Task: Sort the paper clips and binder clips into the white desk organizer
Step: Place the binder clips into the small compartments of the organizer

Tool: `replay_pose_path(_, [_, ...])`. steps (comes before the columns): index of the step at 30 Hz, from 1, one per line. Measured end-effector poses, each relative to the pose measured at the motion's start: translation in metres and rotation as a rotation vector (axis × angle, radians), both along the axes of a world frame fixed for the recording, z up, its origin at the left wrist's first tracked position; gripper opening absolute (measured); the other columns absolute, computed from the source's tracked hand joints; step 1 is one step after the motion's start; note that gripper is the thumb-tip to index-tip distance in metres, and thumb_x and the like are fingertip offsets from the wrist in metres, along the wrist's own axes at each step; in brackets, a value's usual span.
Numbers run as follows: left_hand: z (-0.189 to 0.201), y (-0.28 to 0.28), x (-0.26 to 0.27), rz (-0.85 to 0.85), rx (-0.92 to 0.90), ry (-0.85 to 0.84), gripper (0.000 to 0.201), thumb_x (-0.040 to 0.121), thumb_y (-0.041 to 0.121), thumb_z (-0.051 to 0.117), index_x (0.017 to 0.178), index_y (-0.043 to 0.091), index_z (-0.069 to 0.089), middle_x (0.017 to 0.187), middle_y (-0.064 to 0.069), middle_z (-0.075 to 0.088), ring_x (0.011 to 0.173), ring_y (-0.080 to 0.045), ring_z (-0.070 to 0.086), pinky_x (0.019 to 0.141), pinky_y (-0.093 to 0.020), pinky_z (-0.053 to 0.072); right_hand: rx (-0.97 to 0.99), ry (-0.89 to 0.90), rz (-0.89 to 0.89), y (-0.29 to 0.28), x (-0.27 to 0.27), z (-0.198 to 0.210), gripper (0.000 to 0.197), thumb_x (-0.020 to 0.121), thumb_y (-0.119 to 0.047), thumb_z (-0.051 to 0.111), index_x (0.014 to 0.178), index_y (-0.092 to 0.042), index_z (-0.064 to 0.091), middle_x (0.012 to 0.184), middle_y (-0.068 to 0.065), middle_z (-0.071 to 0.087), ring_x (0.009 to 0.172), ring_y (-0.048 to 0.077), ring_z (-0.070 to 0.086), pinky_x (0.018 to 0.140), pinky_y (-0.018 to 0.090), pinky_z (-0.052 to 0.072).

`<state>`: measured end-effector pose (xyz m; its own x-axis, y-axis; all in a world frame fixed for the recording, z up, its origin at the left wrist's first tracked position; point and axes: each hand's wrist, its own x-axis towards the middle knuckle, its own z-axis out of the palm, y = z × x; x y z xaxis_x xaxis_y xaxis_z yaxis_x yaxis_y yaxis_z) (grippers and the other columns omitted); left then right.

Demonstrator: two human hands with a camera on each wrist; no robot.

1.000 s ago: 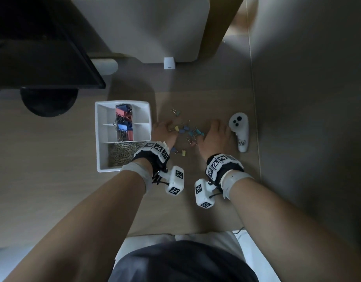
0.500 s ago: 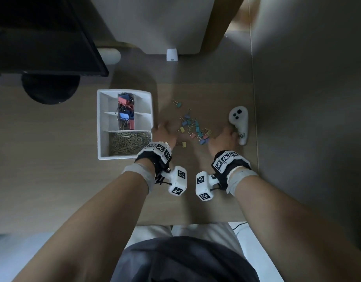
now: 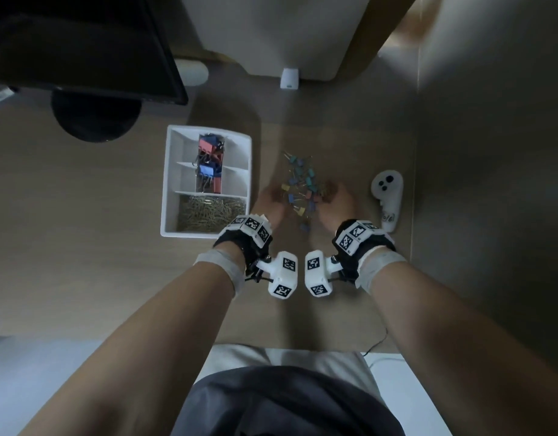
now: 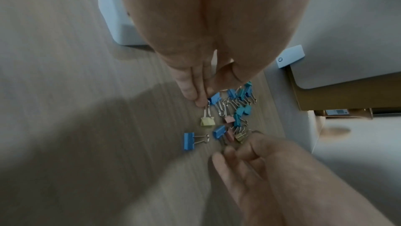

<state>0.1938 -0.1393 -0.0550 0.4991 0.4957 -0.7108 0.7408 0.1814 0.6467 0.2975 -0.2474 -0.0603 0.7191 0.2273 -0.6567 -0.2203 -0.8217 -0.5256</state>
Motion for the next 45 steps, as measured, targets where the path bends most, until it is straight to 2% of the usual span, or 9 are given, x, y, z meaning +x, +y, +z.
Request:
replay_pose_path(4, [-0.004,0.019,0.009,0.106,-0.057,0.039,0.044,0.089,0.003,0.055,0.132,0.005,0.05,0.123,-0.021,0.061,0.105,-0.035,0.063,0.095,-0.047,0.051,-0.074,-0.03,0.159,0.0,0.017,0.01,0.071,0.081,-0.032,0.076,0.139,-0.016,0.04,0.139,0.013,0.043,0.128,0.032,0.046,0.091,0.03,0.038])
replay_pose_path(8, [0.003,0.041,0.007,0.247,-0.064,-0.017,0.035,0.085,0.002,0.05,0.117,0.011,0.061,0.085,-0.014,0.068,0.066,-0.028,0.063,0.066,-0.037,0.053,-0.135,-0.032,0.416,0.03,0.032,0.016,0.092,0.071,-0.04,0.083,0.145,-0.024,0.03,0.147,0.018,0.028,0.138,0.04,0.029,0.106,0.042,0.036])
replay_pose_path(13, [0.0,0.06,-0.012,0.32,-0.128,-0.004,0.023,0.088,0.0,0.052,0.108,0.003,0.062,0.064,-0.009,0.06,0.051,-0.021,0.053,0.051,-0.027,0.041,-0.244,-0.116,0.717,0.072,0.028,0.012,0.117,0.054,-0.062,0.085,0.147,-0.039,0.02,0.155,0.018,0.019,0.141,0.045,0.018,0.114,0.056,0.027])
replay_pose_path(18, [-0.007,0.062,-0.021,0.341,-0.126,-0.013,0.027,0.084,-0.003,0.046,0.082,0.019,0.062,0.06,-0.009,0.06,0.05,-0.022,0.052,0.049,-0.025,0.038,-0.299,-0.308,0.88,0.07,0.012,0.012,0.089,0.062,-0.047,0.087,0.135,-0.029,0.039,0.141,0.017,0.029,0.128,0.04,0.032,0.107,0.047,0.033])
replay_pose_path(24, [-0.006,0.056,-0.022,0.218,-0.015,0.027,0.021,0.077,0.011,0.05,0.088,0.024,0.063,0.069,-0.005,0.068,0.068,-0.022,0.063,0.075,-0.038,0.053,-0.158,-0.27,0.709,0.052,-0.005,-0.003,0.054,0.079,-0.019,0.079,0.125,-0.03,0.054,0.133,0.011,0.04,0.115,0.036,0.048,0.099,0.043,0.045])
replay_pose_path(28, [-0.003,0.049,-0.026,0.228,0.005,-0.002,0.041,0.068,0.022,0.052,0.105,0.012,0.065,0.068,-0.004,0.068,0.066,-0.02,0.06,0.074,-0.036,0.049,-0.138,-0.246,0.67,0.043,-0.009,-0.003,0.043,0.085,-0.012,0.07,0.123,-0.026,0.056,0.12,0.013,0.052,0.105,0.035,0.056,0.097,0.043,0.047])
replay_pose_path(32, [0.0,0.041,-0.03,0.235,0.033,0.0,0.027,0.066,0.023,0.051,0.088,0.024,0.067,0.067,-0.001,0.068,0.07,-0.023,0.064,0.082,-0.045,0.055,-0.139,-0.293,0.647,0.041,-0.015,-0.003,0.02,0.08,-0.01,0.068,0.086,-0.027,0.059,0.1,0.008,0.062,0.092,0.031,0.063,0.085,0.038,0.053])
replay_pose_path(37, [0.022,0.039,-0.041,0.301,0.117,-0.019,0.02,0.072,0.021,0.053,0.08,0.029,0.069,0.075,0.0,0.073,0.074,-0.027,0.07,0.078,-0.045,0.059,-0.184,-0.285,0.649,0.04,-0.02,-0.008,0.017,0.088,-0.002,0.061,0.093,-0.01,0.076,0.104,0.011,0.072,0.093,0.028,0.068,0.085,0.033,0.055])
replay_pose_path(45, [0.055,0.085,-0.08,0.357,0.609,0.139,0.034,0.081,0.018,0.056,0.113,0.026,0.064,0.123,-0.004,0.059,0.115,-0.025,0.052,0.095,-0.038,0.046,0.072,-0.183,0.456,0.067,-0.04,0.02,0.01,0.084,-0.005,0.067,0.08,-0.008,0.075,0.082,0.007,0.074,0.077,0.021,0.068,0.071,0.026,0.053])
